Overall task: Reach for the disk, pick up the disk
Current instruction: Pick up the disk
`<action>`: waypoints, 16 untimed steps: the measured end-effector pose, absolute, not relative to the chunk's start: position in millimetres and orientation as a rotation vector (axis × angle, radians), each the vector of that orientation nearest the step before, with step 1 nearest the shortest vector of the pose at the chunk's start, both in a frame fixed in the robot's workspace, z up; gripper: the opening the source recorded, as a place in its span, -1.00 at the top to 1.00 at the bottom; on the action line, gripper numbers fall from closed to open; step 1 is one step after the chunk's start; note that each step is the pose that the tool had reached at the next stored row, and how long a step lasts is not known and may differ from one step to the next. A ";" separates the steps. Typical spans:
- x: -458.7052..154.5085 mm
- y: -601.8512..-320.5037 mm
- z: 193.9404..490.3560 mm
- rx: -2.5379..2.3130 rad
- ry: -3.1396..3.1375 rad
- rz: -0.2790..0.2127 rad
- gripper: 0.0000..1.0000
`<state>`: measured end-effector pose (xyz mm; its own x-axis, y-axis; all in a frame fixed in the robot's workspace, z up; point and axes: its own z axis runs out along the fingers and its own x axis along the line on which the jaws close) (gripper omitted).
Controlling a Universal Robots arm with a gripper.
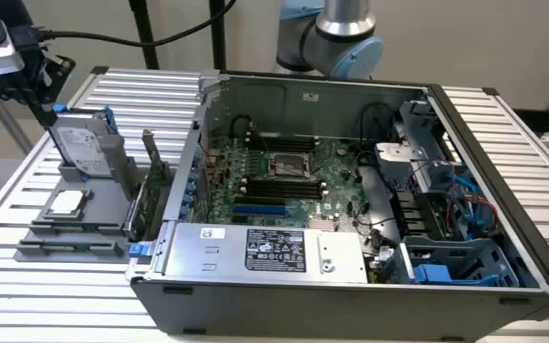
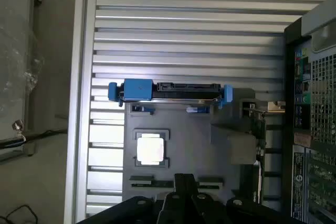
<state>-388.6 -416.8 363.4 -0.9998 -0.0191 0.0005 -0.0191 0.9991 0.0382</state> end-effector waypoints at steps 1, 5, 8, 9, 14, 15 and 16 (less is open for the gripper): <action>-388.6 -416.8 363.4 0.030 -3.140 -0.060 0.79; -388.6 -416.8 363.4 0.030 -3.140 -0.060 0.79; -388.6 -416.8 363.4 0.030 -3.140 -0.060 0.79; -388.6 -416.8 363.4 0.030 -3.140 -0.060 0.79; -388.6 -416.8 363.4 0.030 -3.140 -0.060 0.79; -389.1 -416.2 363.4 0.030 -3.140 -0.060 0.79; -390.3 -414.8 363.4 0.030 -3.140 -0.060 0.79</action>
<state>-390.3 -414.8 363.4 -0.9998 -0.0190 0.0005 -0.0189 0.9991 0.0381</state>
